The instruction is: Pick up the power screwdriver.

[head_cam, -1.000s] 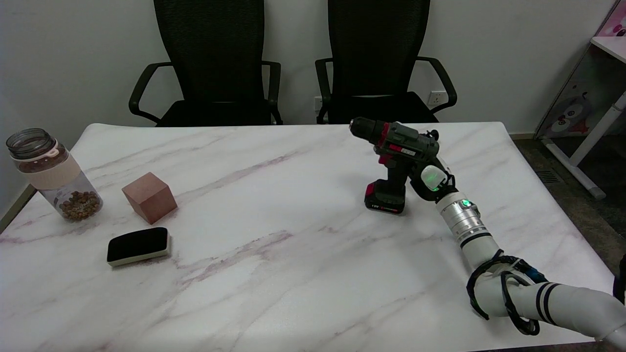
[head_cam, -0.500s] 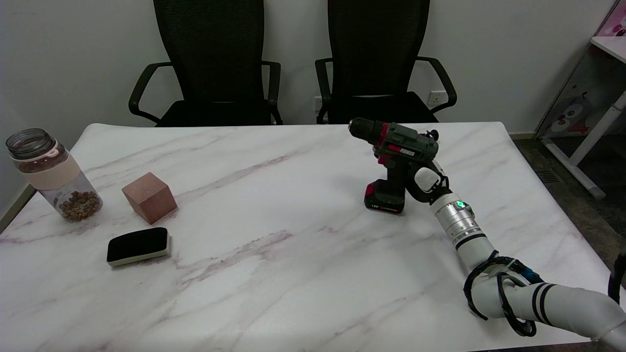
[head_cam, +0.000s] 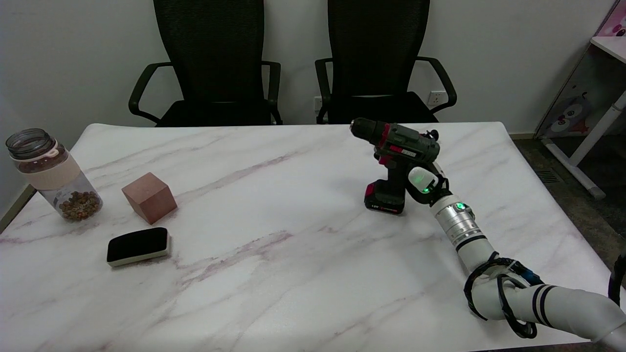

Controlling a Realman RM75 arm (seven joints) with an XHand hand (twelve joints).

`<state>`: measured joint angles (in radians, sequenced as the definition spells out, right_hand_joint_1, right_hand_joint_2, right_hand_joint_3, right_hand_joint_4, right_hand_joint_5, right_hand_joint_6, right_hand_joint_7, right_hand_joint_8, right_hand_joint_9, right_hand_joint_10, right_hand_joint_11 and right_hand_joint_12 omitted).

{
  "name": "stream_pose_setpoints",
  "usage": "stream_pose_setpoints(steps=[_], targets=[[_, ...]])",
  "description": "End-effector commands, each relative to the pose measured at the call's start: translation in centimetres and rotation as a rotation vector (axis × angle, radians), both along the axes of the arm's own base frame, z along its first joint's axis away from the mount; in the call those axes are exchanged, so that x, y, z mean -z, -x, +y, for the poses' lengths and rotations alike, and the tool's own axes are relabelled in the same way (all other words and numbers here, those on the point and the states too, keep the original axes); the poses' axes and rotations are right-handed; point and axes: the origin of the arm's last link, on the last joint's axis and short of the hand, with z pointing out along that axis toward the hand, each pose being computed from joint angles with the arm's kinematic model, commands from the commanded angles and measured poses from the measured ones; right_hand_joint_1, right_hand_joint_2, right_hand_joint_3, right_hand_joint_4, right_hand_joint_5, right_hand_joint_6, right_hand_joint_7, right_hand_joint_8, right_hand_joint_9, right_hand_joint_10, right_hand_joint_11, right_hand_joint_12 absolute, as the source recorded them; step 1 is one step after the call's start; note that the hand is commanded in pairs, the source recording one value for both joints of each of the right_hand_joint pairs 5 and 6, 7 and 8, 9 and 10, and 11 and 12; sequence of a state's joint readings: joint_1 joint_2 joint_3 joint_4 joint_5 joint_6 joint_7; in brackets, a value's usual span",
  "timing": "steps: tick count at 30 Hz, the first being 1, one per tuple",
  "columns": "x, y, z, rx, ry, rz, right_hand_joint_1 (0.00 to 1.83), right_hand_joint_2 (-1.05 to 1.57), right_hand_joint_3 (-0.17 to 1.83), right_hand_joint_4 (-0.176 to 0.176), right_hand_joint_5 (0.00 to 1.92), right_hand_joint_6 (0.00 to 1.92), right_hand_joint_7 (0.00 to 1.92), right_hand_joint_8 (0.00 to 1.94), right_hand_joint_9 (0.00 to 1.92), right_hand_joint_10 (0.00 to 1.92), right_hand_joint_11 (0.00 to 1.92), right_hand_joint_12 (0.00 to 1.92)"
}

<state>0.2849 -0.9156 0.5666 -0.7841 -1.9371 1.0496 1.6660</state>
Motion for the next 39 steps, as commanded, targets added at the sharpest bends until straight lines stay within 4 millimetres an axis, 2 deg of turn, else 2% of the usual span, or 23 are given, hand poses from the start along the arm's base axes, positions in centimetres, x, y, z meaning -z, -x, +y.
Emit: stream_pose_setpoints(steps=[1,8,12,19,24,28,30,31,39], targets=[[-0.67,0.22,0.34,-0.001,0.019,0.014,0.94,-0.22,0.55,0.137,0.48,0.48,0.48,0.48,0.38,0.38,0.41,0.41],[-0.97,0.30,0.25,0.008,0.030,0.013,0.96,-0.08,0.60,0.154,0.61,0.61,0.61,0.61,0.44,0.44,0.48,0.48],[-1.13,0.25,0.17,0.008,0.034,0.016,0.96,0.01,0.60,0.150,0.65,0.65,0.65,0.65,0.44,0.44,0.49,0.49],[-1.37,0.34,0.04,0.020,0.038,0.023,0.99,0.12,0.62,0.168,0.69,0.69,0.69,0.69,0.48,0.48,0.54,0.54],[-1.38,0.34,-0.01,0.021,0.037,0.026,0.99,0.09,0.72,0.164,0.71,0.71,0.71,0.71,0.49,0.49,0.57,0.57],[-1.26,0.37,-0.02,0.023,0.030,0.040,0.98,-0.04,0.80,0.158,0.69,0.69,0.69,0.69,0.48,0.48,0.58,0.58],[-1.21,0.42,0.01,0.025,0.028,0.041,0.97,-0.08,0.79,0.162,0.67,0.67,0.67,0.67,0.48,0.48,0.58,0.58],[-1.18,0.45,0.02,0.026,0.027,0.042,0.97,-0.11,0.78,0.176,0.65,0.65,0.65,0.65,0.48,0.48,0.59,0.59],[-0.70,0.37,-0.18,0.027,0.001,0.056,0.96,-0.17,0.77,0.176,0.62,0.62,0.62,0.62,0.47,0.47,0.57,0.57]])
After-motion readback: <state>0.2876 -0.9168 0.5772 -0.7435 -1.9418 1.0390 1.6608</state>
